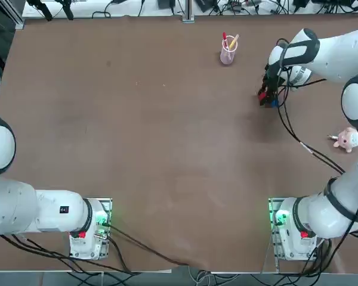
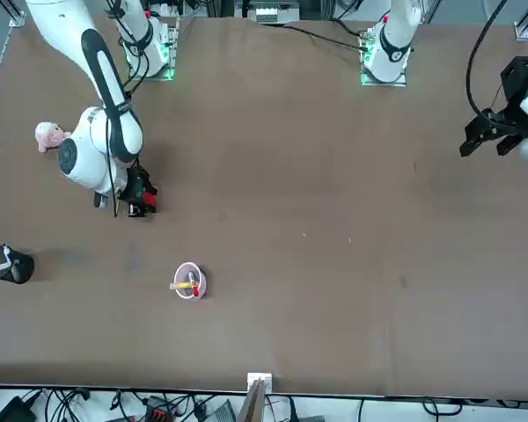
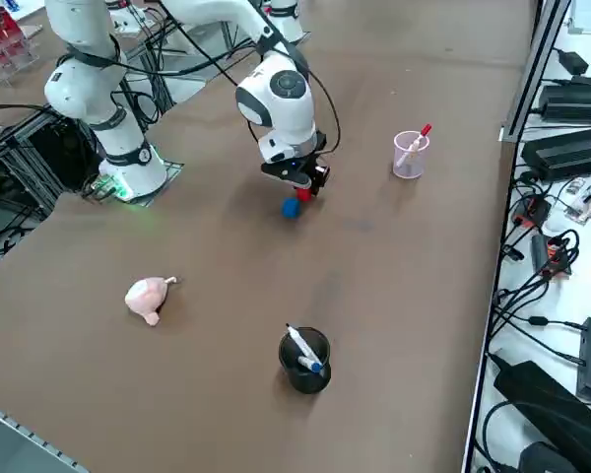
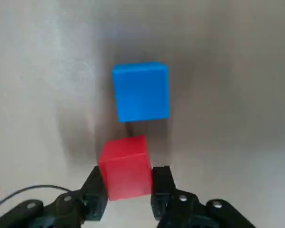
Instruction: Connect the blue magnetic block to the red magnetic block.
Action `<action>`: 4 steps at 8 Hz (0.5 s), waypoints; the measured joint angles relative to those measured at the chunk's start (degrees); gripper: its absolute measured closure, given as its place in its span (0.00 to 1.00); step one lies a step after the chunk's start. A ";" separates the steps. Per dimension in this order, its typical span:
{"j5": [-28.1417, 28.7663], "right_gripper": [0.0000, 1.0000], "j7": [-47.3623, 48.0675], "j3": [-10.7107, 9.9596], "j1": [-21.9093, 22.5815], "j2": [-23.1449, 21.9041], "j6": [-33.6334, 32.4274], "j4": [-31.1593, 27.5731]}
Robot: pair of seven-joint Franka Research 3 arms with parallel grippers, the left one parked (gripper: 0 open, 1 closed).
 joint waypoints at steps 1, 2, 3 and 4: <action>0.02 0.51 0.13 -0.16 -0.04 -0.12 0.00 -0.59; 0.02 0.51 0.17 -0.57 -0.12 -0.21 0.00 -0.91; 0.02 0.51 0.17 -0.72 -0.38 -0.23 0.00 -0.94; 0.02 0.51 0.17 -0.87 -0.55 -0.23 0.00 -0.94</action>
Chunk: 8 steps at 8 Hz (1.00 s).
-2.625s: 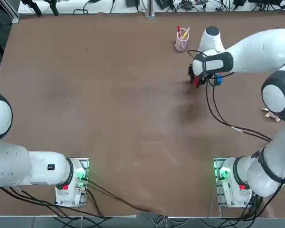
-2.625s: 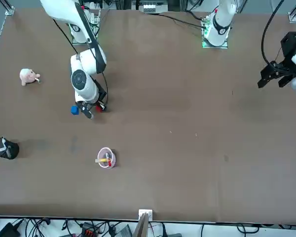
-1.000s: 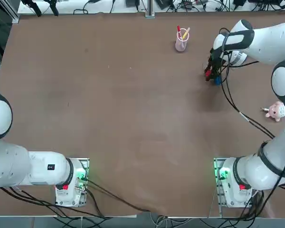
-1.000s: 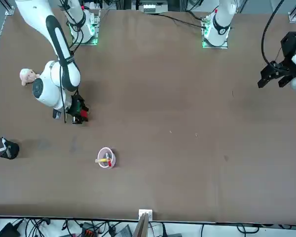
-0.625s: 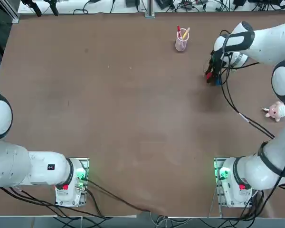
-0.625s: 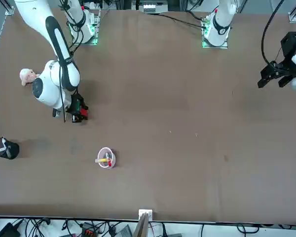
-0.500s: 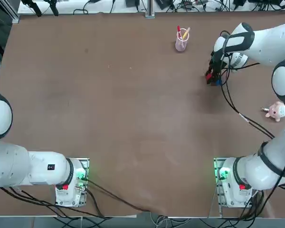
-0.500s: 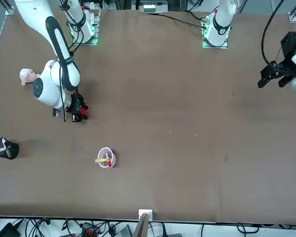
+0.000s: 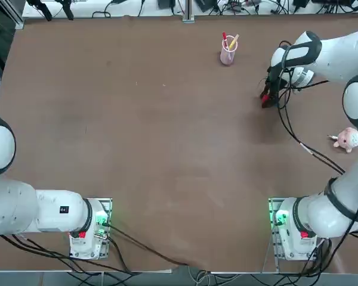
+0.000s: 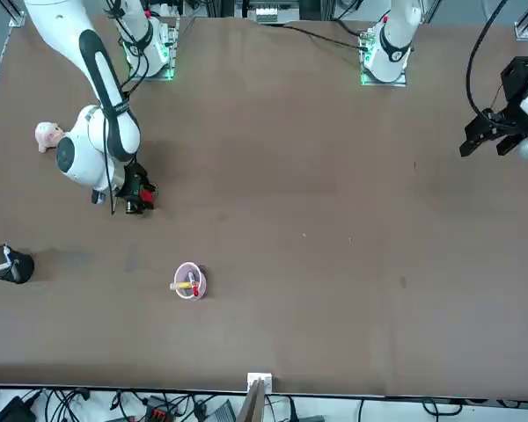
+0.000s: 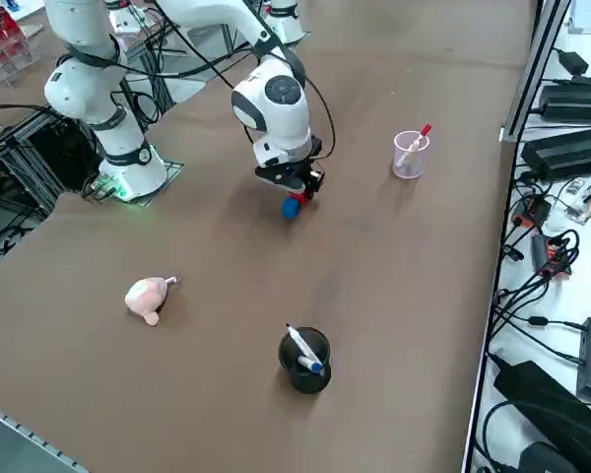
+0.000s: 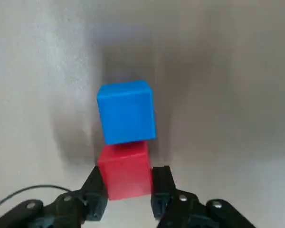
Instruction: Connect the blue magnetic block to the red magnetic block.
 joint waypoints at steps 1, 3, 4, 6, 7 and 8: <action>0.00 0.51 0.00 -0.31 -0.01 0.00 0.00 0.00; 0.01 0.51 0.01 -0.62 -0.02 0.00 0.00 -0.02; 0.01 0.51 0.01 -0.63 -0.02 0.00 0.00 -0.02; 0.01 0.34 0.01 -0.69 -0.02 -0.08 0.05 0.02; 0.00 0.17 -0.02 -0.70 -0.01 -0.48 0.21 0.23; -0.14 0.01 -0.21 -0.66 0.12 -1.31 0.28 0.78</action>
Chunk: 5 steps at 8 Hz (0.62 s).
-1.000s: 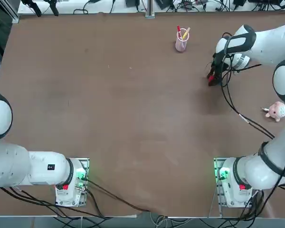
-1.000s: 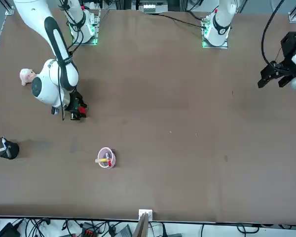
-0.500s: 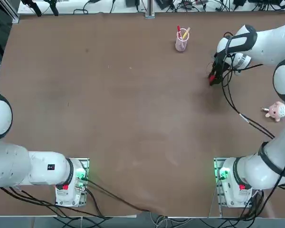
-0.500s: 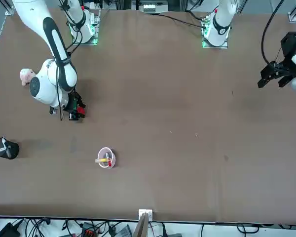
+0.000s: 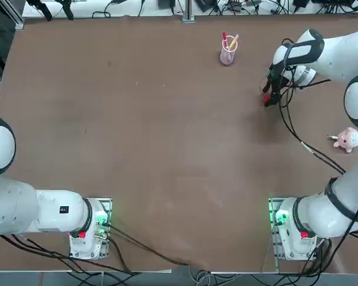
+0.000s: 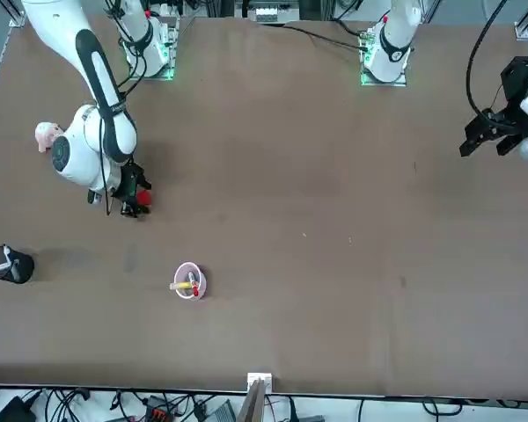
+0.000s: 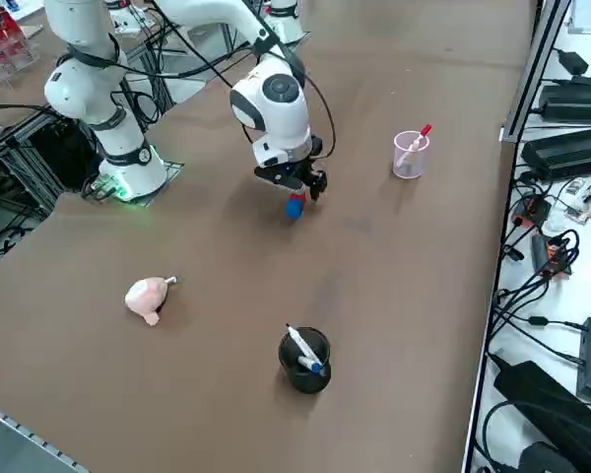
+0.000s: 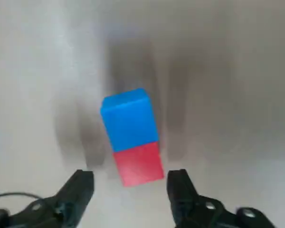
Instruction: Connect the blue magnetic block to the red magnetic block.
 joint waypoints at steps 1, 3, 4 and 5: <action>-1.00 0.00 -0.31 0.08 0.75 -1.31 -0.06 0.73; -7.52 0.00 -0.29 0.21 3.73 -5.28 -2.97 2.23; -11.72 0.00 -1.01 0.18 4.04 -7.60 -8.40 4.72; -14.86 0.00 -3.59 -0.06 3.71 -9.53 -16.54 9.27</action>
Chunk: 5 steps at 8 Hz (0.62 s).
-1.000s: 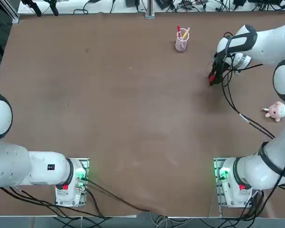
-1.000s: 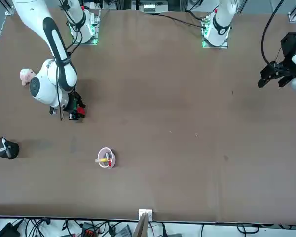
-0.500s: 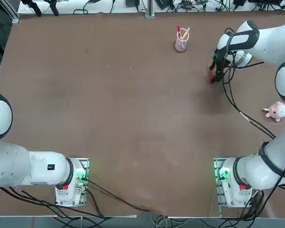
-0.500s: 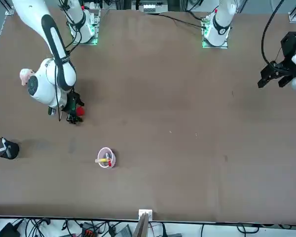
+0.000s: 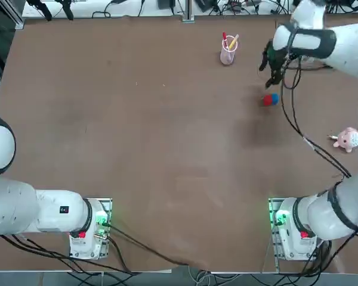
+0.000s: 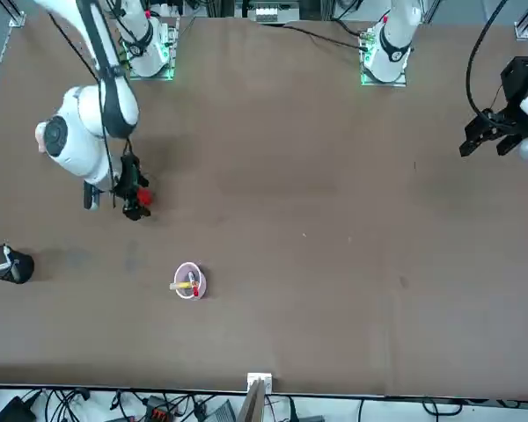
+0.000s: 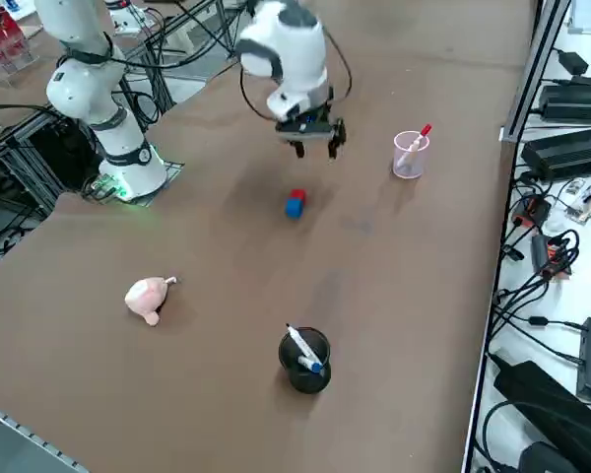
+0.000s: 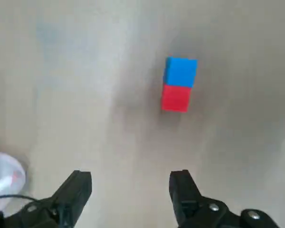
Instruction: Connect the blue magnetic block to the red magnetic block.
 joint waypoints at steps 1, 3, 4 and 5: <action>-1.82 0.00 -4.64 -0.20 -0.83 -1.18 -8.58 5.90; -2.82 0.00 -19.53 -0.57 -4.57 -2.04 -21.05 17.22; -3.48 0.00 -28.58 -0.72 -6.57 -2.07 -24.19 21.11; -5.22 0.00 -37.13 -0.85 -7.90 -2.12 -26.34 23.62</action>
